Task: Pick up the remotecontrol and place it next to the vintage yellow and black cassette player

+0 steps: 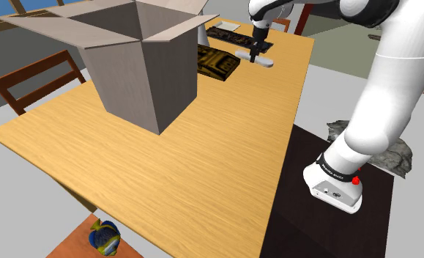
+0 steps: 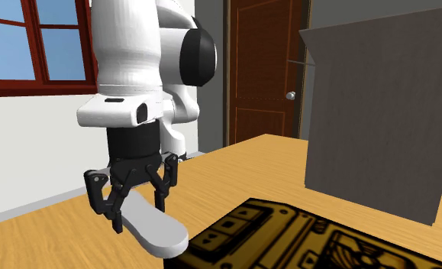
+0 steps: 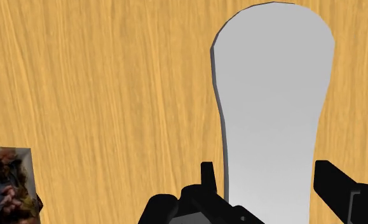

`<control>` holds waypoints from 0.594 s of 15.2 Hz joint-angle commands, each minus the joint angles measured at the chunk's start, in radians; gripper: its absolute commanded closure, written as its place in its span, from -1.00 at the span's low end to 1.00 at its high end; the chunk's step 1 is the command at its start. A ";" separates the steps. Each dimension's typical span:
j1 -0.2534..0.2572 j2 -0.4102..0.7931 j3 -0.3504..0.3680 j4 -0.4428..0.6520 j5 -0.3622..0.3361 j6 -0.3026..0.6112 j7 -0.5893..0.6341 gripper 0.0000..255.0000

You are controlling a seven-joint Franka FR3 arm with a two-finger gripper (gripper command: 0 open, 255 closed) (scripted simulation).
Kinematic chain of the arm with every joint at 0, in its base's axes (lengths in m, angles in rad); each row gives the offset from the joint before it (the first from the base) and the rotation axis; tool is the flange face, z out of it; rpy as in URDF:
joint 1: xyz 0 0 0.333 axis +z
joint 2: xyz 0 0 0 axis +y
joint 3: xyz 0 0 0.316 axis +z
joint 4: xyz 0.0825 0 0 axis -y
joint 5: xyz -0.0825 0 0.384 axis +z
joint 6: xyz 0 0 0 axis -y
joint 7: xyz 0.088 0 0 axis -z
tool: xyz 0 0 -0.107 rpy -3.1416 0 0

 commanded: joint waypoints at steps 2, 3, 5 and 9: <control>0.000 0.016 0.003 -0.021 0.006 0.037 -0.002 1.00; -0.001 0.021 0.004 -0.028 0.009 0.049 -0.003 1.00; -0.003 0.035 0.006 -0.042 0.014 0.077 -0.006 1.00; -0.002 0.035 0.006 -0.042 0.014 0.077 -0.006 1.00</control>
